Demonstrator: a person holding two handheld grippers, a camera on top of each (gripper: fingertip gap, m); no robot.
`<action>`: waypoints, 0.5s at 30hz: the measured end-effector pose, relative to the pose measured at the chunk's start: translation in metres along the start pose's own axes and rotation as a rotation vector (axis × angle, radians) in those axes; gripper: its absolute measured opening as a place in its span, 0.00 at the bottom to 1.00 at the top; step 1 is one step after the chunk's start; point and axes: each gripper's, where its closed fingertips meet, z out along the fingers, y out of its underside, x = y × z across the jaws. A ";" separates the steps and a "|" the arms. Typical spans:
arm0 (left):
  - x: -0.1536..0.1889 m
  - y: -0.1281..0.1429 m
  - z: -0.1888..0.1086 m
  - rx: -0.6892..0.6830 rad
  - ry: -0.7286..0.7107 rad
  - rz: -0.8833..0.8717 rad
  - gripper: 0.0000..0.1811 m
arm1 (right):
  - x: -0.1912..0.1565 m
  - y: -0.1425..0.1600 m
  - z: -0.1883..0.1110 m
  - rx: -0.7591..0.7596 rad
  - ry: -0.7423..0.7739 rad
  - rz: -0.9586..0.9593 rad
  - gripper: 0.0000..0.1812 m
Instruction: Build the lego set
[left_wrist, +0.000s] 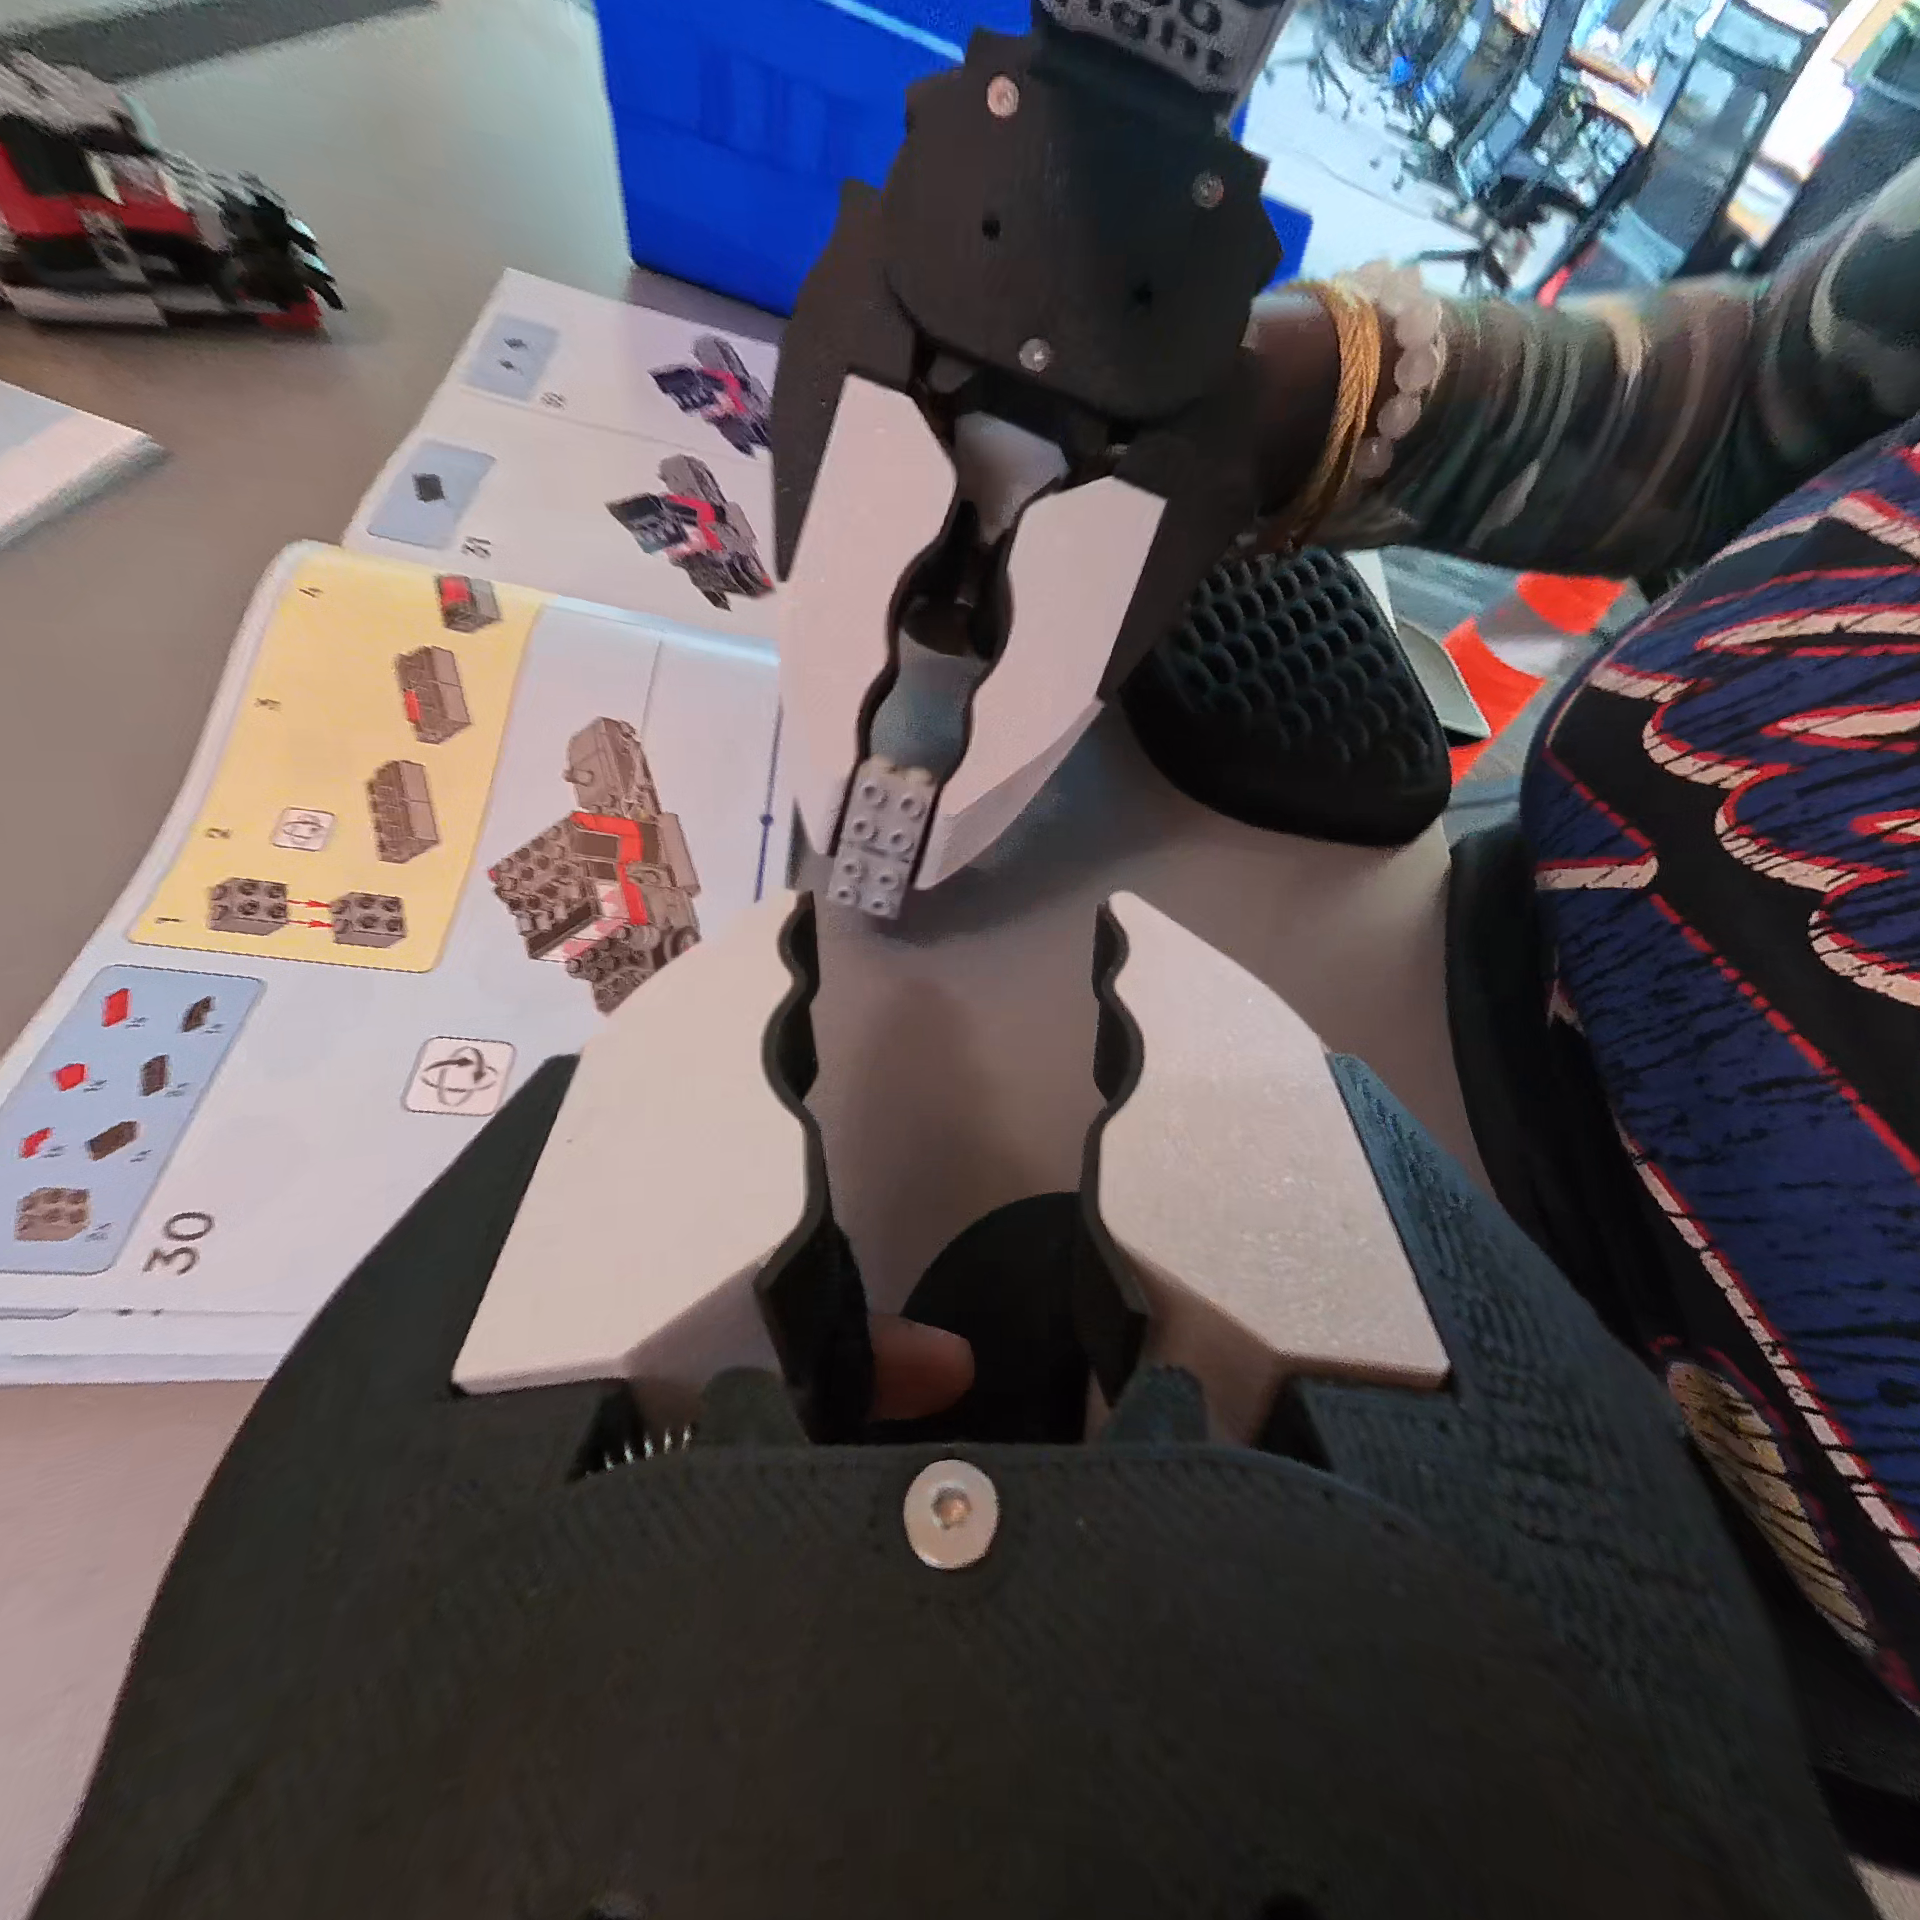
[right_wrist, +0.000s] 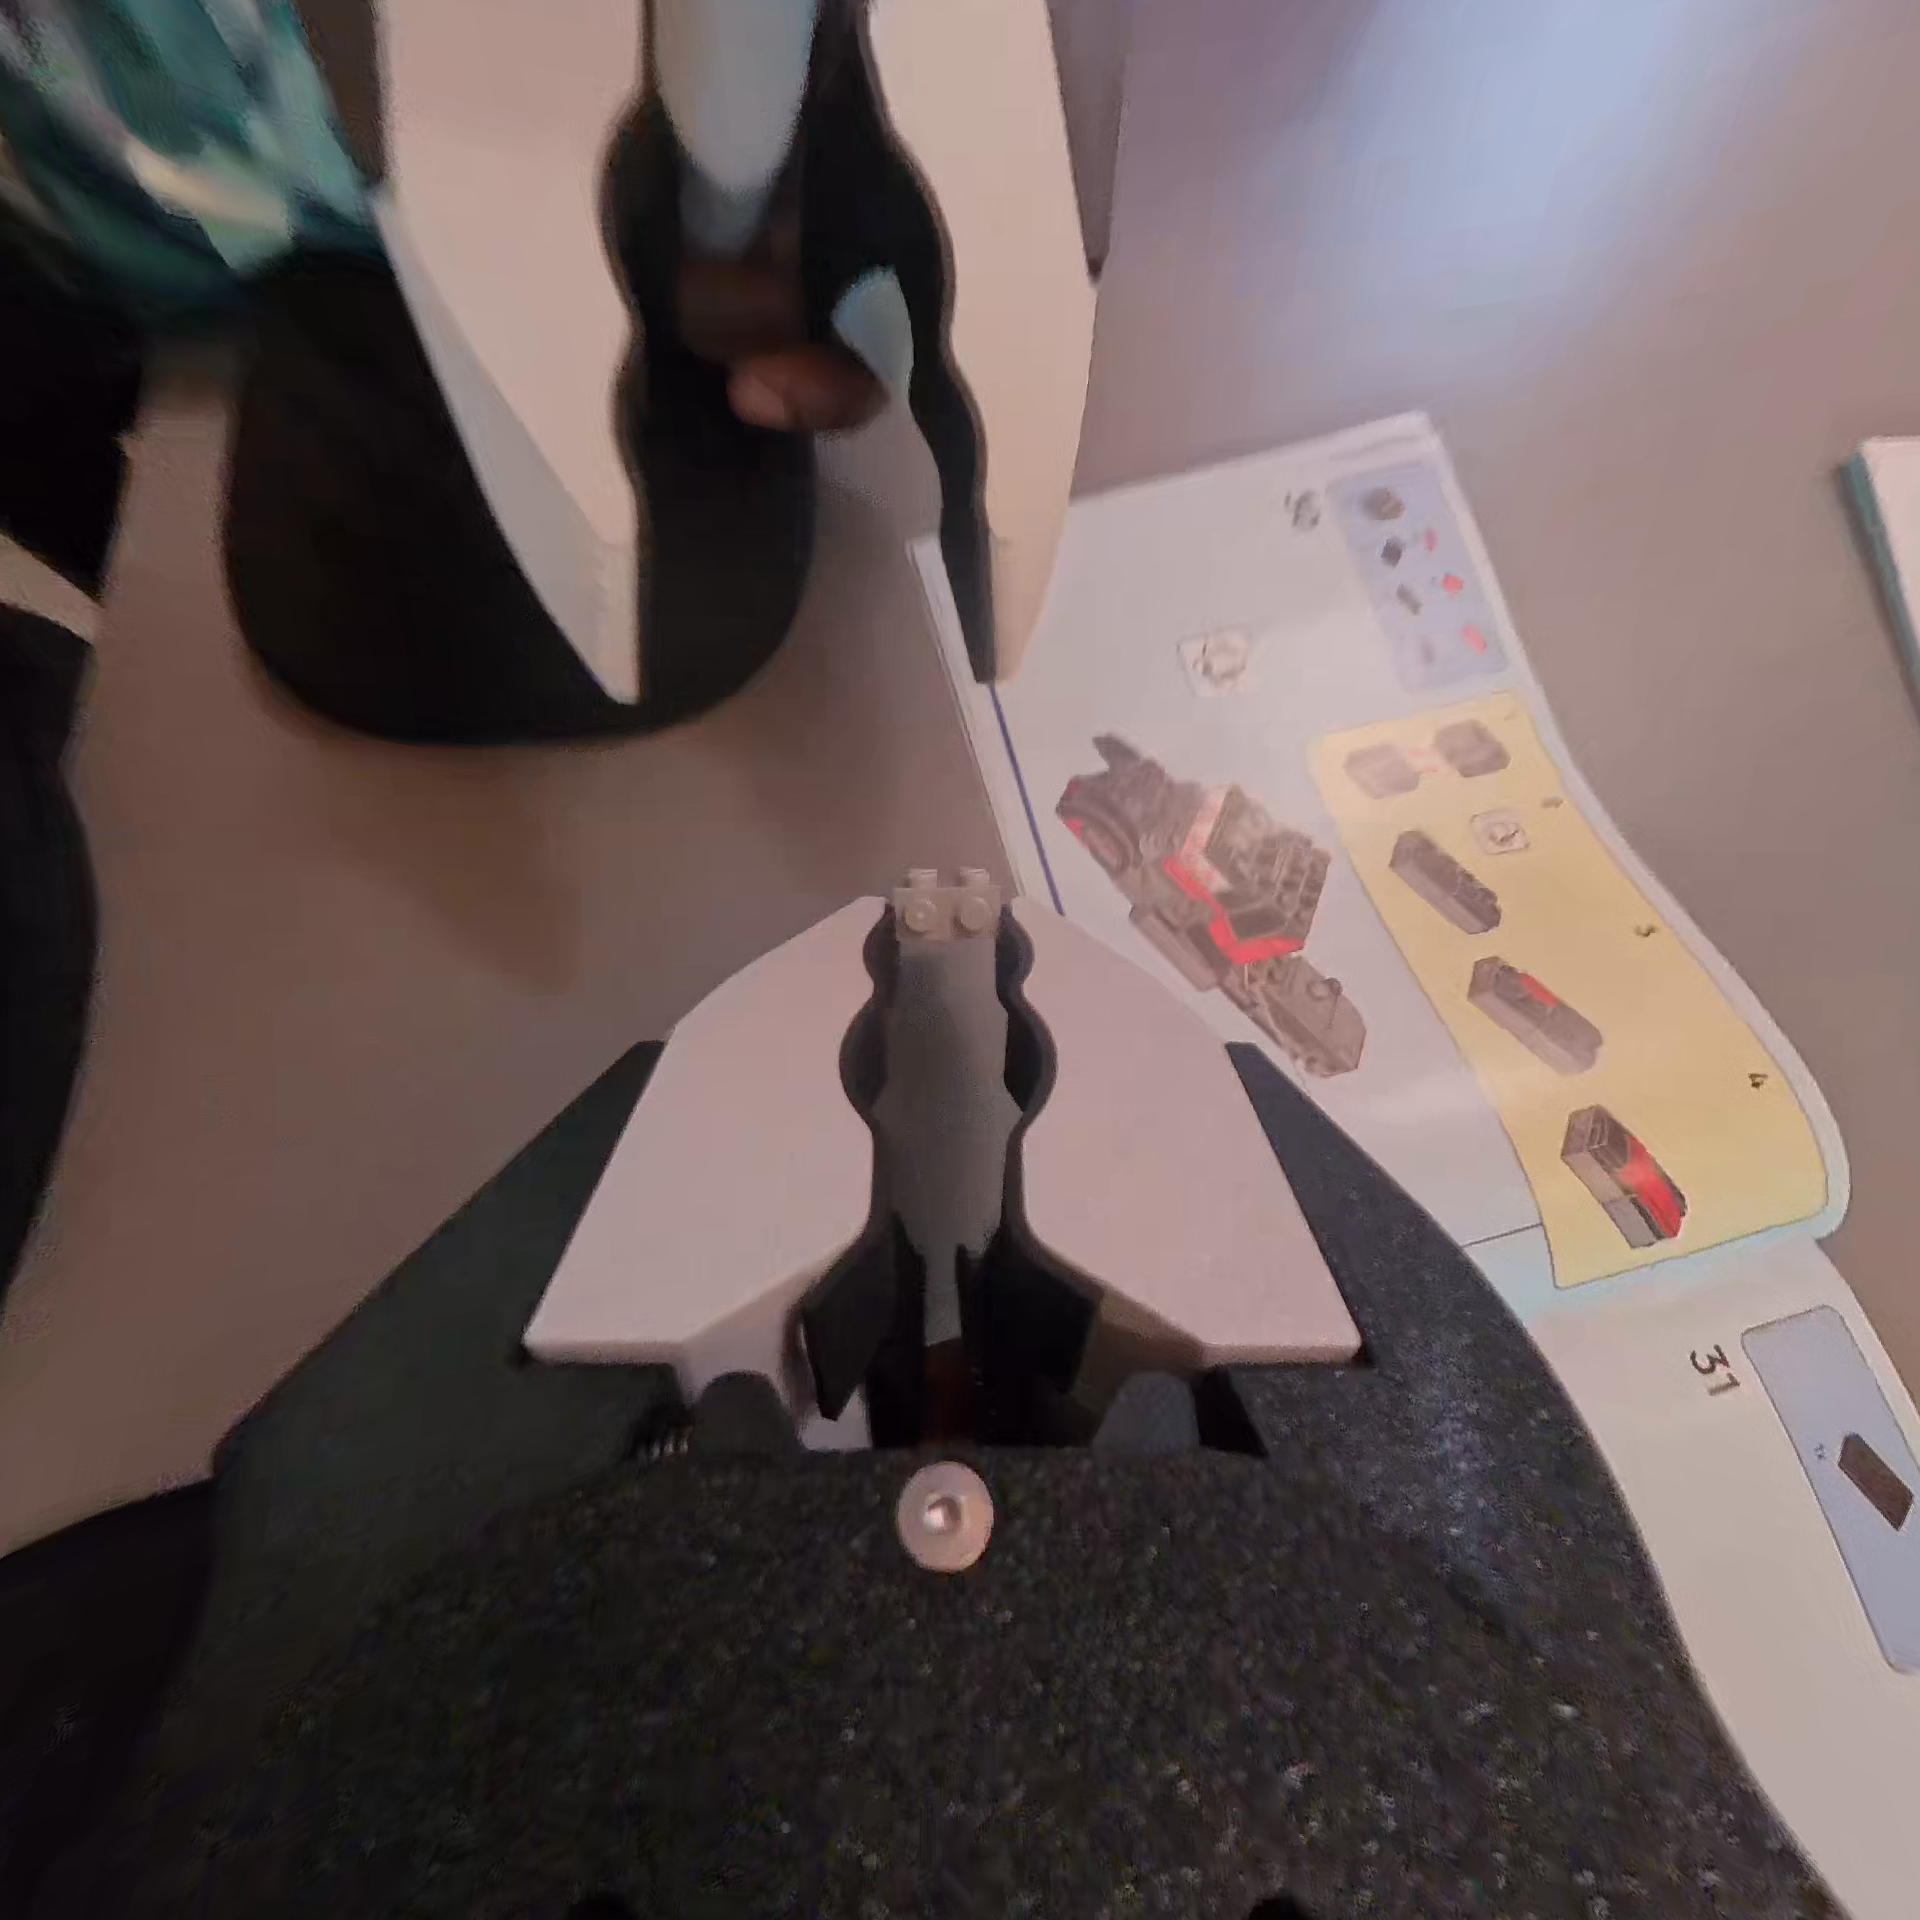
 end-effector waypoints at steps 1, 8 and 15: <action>-0.002 -0.003 -0.002 0.025 -0.018 -0.002 0.28 | 0.000 -0.009 -0.005 0.069 -0.015 0.016 0.10; 0.000 -0.043 -0.003 0.211 -0.144 0.135 0.25 | -0.011 -0.068 -0.054 0.528 -0.137 0.074 0.10; 0.024 -0.068 -0.001 0.357 -0.047 0.128 0.14 | -0.022 -0.073 -0.070 0.620 -0.171 0.064 0.10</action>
